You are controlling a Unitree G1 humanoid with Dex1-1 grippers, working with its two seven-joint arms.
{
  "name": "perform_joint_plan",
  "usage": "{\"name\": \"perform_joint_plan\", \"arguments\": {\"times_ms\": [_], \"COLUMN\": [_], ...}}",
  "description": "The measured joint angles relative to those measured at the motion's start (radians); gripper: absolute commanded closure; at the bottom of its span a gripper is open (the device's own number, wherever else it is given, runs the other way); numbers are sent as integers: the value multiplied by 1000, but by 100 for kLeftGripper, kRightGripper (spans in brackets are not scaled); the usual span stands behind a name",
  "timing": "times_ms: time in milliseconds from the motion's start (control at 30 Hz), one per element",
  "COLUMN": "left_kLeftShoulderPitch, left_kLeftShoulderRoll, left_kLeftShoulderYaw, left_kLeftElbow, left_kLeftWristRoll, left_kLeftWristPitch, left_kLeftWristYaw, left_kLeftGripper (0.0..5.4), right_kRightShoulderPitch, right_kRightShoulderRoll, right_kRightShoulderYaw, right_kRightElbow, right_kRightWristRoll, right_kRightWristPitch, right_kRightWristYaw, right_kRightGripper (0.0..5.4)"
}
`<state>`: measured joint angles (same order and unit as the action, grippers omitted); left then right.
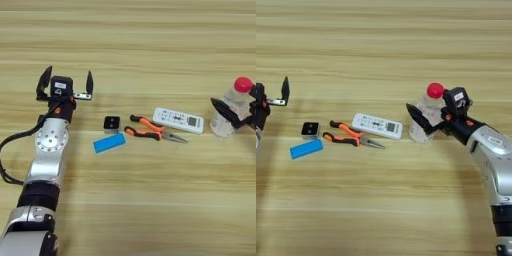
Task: Move the objects on the table
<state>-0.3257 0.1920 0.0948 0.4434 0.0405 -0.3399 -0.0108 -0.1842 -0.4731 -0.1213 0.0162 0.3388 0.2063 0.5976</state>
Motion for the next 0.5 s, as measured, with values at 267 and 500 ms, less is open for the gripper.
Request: {"name": "perform_joint_plan", "arguments": {"times_ms": [267,500], "left_kLeftShoulderPitch": [0,-5], "left_kLeftShoulderRoll": [0,0], "left_kLeftShoulderYaw": [-1,-1], "left_kLeftElbow": [1,6], "left_kLeftWristRoll": [0,0], "left_kLeftWristPitch": [0,0], "left_kLeftWristYaw": [0,2], "left_kLeftGripper": [0,0], "right_kRightShoulderPitch": [-16,-27], "right_kRightShoulderRoll": [19,43], "right_kRightShoulderYaw": [-31,-55], "right_kRightElbow": [-14,-82], "right_kRightWristRoll": [7,54], "right_kRightWristPitch": [-57,-84], "right_kRightWristYaw": [-20,-20], "right_kRightGripper": [4,4]}}
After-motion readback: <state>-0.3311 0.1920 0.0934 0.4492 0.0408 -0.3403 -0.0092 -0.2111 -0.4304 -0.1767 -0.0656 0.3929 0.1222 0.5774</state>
